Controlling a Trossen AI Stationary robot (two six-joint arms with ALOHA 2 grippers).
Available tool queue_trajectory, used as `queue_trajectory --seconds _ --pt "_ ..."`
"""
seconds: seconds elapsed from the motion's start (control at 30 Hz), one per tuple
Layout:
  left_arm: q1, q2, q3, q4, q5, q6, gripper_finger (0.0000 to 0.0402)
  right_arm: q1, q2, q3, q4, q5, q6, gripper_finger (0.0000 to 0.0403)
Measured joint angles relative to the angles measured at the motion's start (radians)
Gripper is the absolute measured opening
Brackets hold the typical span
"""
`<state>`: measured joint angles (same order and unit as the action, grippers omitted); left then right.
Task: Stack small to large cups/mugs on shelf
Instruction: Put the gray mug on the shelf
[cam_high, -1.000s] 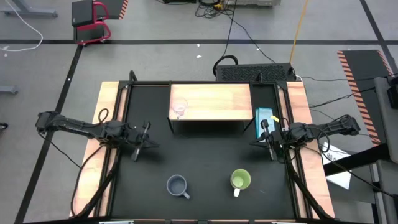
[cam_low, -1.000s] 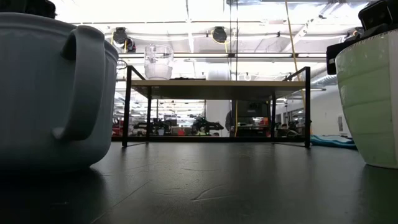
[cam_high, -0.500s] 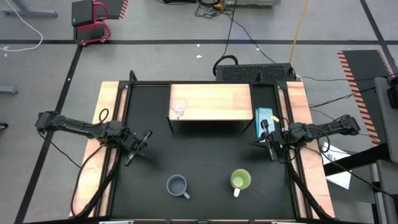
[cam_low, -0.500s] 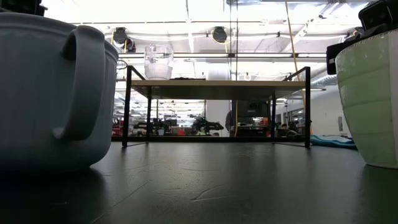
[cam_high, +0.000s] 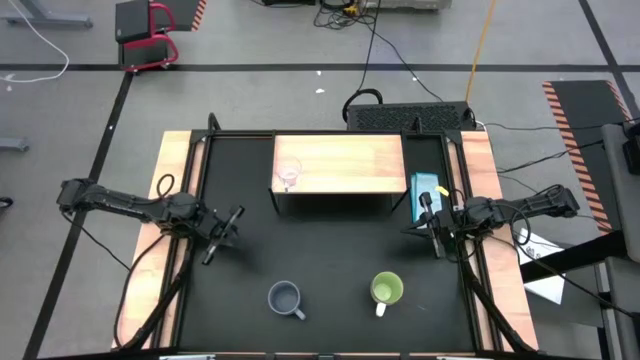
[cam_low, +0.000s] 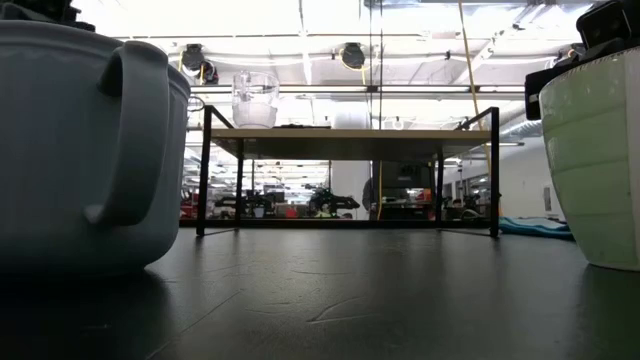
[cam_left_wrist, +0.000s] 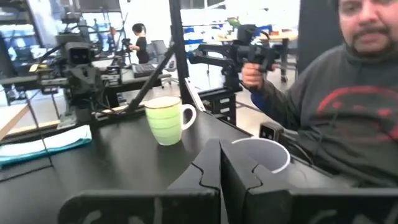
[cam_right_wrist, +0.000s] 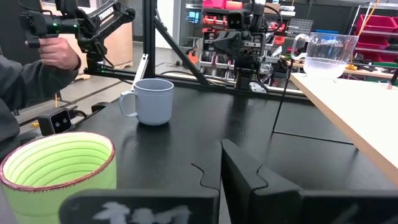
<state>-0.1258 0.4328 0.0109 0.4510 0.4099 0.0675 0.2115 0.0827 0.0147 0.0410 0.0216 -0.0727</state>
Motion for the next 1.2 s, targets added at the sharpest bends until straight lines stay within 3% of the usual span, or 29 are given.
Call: queue_trajectory --seconds 0.4,0.97,1.2 --pt "-0.037 0.064 0.076 0.02 0.008 -0.022 0.0 0.0 0.0 0.0 0.0 0.0 0.0 0.0" --pt "-0.167 0.503 0.359 0.016 -0.066 0.075 0.0 0.0 0.0 0.0 -0.002 0.0 0.007 0.0" --pt "-0.246 0.621 0.45 0.017 -0.177 0.103 0.0 0.0 0.0 0.0 -0.004 0.0 0.008 0.0"
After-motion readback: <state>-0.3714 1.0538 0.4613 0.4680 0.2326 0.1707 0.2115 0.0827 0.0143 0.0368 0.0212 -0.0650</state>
